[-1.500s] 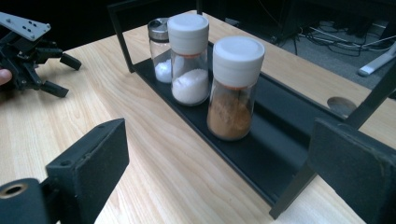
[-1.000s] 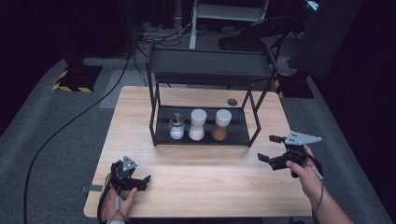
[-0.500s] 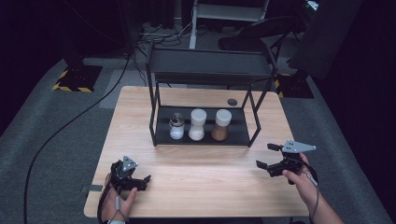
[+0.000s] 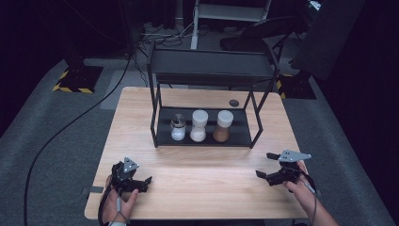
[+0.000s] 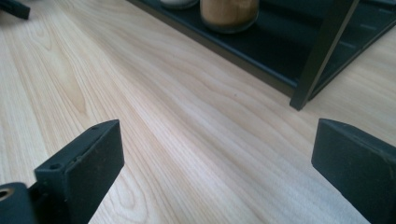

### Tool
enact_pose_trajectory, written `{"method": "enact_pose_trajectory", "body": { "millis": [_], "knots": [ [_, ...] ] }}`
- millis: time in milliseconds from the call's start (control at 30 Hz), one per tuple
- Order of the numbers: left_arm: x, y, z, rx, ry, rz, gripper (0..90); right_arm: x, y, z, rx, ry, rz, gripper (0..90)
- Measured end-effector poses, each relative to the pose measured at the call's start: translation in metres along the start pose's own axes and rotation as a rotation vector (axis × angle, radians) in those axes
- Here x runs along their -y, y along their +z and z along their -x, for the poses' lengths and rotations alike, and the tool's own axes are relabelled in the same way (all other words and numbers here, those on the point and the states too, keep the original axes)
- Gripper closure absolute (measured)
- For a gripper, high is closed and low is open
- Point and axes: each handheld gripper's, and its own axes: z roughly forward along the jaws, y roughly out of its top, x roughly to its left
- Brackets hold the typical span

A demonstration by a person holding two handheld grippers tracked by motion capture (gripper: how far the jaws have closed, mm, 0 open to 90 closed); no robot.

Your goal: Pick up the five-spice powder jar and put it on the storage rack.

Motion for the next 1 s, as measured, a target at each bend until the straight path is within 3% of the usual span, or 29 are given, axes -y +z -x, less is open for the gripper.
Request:
{"method": "enact_pose_trajectory", "body": {
  "millis": [533,700,833,1000],
  "knots": [
    [0.0,0.0,0.0,0.0,-0.001,-0.001,0.0,0.016,0.007,-0.003,0.019,0.011,-0.061,2.6],
    [0.0,0.0,0.0,0.0,-0.001,-0.001,0.0,0.012,0.009,-0.007,0.032,-0.019,-0.094,3.0],
    [0.0,0.0,0.0,0.0,-0.002,-0.001,0.0,0.001,0.013,-0.012,0.065,-0.03,-0.191,1.5],
    [0.0,0.0,0.0,0.001,-0.001,0.0,0.0,-0.001,0.015,-0.016,0.087,-0.011,-0.197,0.0]
  ]
}}
